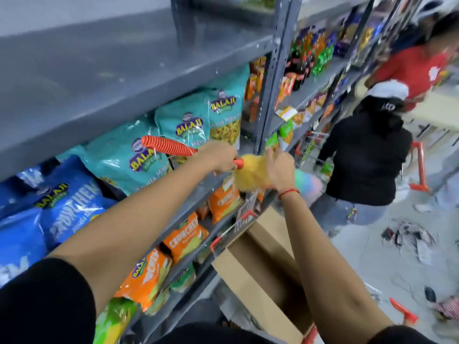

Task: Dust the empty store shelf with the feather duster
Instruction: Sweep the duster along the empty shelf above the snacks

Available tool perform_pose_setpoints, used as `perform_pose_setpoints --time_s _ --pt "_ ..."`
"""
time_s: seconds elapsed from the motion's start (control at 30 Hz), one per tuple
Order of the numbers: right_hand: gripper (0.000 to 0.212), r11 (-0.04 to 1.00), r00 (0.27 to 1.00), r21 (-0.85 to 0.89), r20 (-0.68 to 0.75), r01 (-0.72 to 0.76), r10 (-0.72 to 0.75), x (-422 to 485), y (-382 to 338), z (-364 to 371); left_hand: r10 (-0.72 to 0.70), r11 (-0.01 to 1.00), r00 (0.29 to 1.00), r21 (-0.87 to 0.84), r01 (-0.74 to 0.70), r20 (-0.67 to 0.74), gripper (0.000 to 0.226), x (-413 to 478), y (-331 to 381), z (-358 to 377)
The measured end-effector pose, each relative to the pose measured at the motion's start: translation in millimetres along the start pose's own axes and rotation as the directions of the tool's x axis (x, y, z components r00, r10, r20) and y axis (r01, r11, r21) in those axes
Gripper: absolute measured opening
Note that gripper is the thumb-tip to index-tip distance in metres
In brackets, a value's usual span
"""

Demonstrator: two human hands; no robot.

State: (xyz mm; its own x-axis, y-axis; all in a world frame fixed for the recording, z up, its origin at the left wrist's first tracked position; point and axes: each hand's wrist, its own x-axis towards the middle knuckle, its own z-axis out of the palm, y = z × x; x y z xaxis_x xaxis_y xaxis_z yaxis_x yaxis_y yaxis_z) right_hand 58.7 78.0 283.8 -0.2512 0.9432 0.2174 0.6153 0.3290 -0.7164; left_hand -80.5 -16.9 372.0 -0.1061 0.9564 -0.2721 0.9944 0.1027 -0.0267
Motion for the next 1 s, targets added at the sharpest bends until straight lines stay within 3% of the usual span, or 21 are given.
perform_pose_setpoints --time_s 0.07,0.2,0.33,0.5,0.57,1.0 --pt "0.043 0.998 0.997 0.022 -0.049 0.066 -0.065 16.7 -25.7 -16.5 -0.030 0.999 0.995 0.011 0.031 -0.094 0.026 -17.1 -3.6 -30.6" --pt "0.046 0.971 0.962 0.098 -0.186 0.219 -0.198 38.0 -80.2 -53.8 -0.093 0.991 0.959 0.065 0.114 -0.266 0.028 -57.9 -0.8 -90.9" --pt "0.045 0.910 0.886 0.113 -0.305 0.398 -0.349 51.4 -129.9 -86.8 -0.152 0.953 0.891 0.177 0.248 -0.427 0.031 -102.0 9.2 -139.6" --pt "0.047 0.832 0.793 0.135 -0.415 0.538 -0.446 61.7 -185.5 -113.0 -0.227 0.902 0.794 0.187 0.390 -0.564 0.032 -163.6 -6.7 -176.8" --pt "0.045 0.803 0.765 0.148 -0.440 0.578 -0.469 61.2 -200.6 -115.6 -0.247 0.893 0.776 0.174 0.415 -0.581 0.031 -182.9 -21.2 -183.2" --pt "0.041 0.722 0.761 0.258 -0.330 0.642 -0.558 36.6 -272.4 -70.0 -0.484 0.868 0.721 -0.166 0.469 -0.496 0.031 -242.1 -97.8 -139.4"
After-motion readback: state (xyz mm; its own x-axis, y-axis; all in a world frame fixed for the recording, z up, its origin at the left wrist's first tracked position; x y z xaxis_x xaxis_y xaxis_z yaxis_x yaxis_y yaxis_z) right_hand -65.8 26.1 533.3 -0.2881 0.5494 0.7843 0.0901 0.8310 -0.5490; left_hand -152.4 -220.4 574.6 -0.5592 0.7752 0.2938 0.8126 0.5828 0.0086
